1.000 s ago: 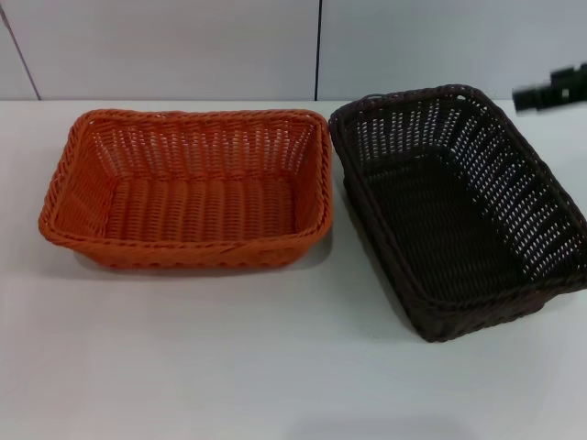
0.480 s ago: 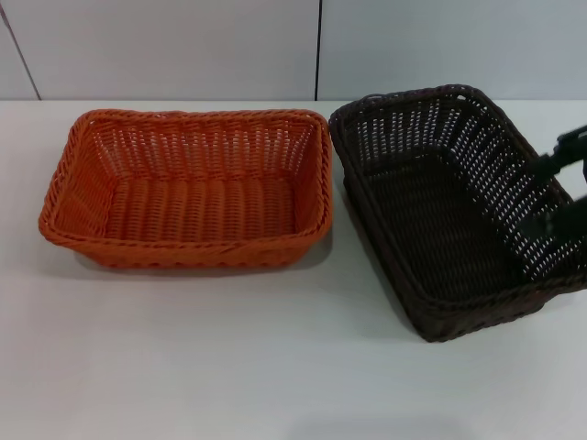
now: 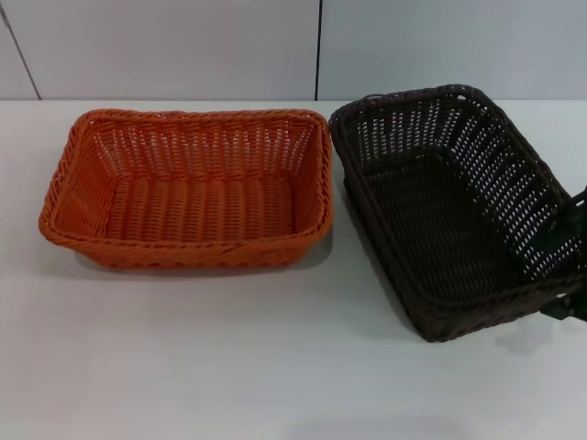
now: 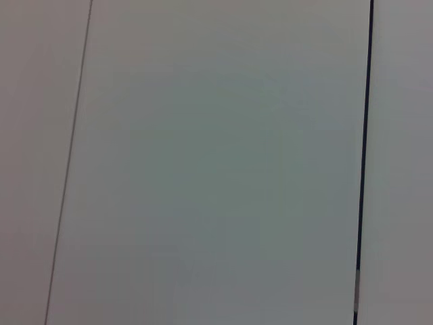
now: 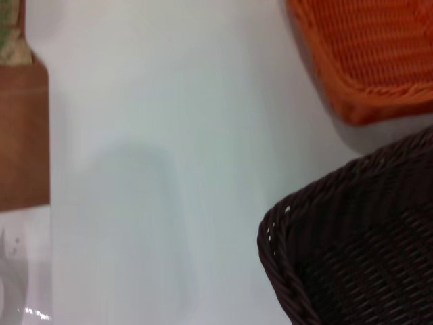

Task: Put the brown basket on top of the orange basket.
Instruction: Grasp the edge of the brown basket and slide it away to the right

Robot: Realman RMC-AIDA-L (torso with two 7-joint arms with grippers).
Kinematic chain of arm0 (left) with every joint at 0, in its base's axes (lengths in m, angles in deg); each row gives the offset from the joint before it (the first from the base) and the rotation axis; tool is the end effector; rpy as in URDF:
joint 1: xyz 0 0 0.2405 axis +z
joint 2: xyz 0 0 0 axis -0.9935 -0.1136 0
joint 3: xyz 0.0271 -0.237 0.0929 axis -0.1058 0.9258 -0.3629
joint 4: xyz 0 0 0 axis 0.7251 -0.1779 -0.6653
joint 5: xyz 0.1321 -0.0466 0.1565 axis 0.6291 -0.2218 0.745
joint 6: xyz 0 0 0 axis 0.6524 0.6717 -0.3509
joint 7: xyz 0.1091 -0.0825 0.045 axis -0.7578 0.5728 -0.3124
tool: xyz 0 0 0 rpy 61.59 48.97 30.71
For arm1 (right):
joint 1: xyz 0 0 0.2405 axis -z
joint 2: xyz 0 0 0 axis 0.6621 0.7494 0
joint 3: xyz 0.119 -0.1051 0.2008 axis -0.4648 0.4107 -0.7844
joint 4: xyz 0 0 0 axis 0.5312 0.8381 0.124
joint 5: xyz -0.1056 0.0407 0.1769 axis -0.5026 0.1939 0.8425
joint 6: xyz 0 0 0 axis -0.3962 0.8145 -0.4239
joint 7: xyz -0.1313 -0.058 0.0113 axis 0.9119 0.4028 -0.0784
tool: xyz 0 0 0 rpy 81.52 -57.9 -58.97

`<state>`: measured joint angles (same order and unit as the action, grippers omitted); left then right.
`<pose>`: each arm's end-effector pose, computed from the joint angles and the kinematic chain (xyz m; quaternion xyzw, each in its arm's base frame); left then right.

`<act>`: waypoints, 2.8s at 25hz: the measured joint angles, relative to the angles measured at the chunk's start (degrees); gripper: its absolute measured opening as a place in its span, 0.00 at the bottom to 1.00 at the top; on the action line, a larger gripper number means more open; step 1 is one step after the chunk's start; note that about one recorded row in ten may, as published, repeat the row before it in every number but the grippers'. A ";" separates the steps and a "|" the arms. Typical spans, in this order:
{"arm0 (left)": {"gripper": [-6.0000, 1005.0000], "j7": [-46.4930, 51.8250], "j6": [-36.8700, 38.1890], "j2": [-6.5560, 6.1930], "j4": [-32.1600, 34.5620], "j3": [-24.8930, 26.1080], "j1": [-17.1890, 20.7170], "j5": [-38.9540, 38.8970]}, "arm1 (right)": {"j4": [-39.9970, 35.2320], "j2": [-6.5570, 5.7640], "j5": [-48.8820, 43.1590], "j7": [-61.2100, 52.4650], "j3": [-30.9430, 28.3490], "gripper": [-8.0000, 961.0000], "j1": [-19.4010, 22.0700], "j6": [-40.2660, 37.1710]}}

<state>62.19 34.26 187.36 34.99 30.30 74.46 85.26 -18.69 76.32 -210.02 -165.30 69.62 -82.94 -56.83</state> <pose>-0.3865 0.2727 0.0506 -0.5208 -0.2814 -0.2914 0.7515 0.1487 0.3342 0.0991 -0.9796 0.0487 -0.1876 0.0530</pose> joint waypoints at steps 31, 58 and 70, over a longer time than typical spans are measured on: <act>0.79 1.32 -0.52 0.00 0.34 -0.45 0.00 -0.01 | 8.89 3.85 -5.64 1.48 9.69 0.73 0.61 11.46; 0.79 1.32 -0.51 -0.08 0.63 -0.13 -0.12 -0.01 | 14.74 4.09 -6.01 0.72 13.58 0.69 0.08 16.93; 0.79 1.32 -0.12 -0.17 0.64 0.05 -0.16 -0.01 | 10.93 4.21 -6.85 0.07 16.67 0.59 1.23 17.33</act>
<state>63.50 34.14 187.19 35.63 30.34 74.30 85.25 -7.76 80.54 -216.87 -165.23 86.29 -81.71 -39.50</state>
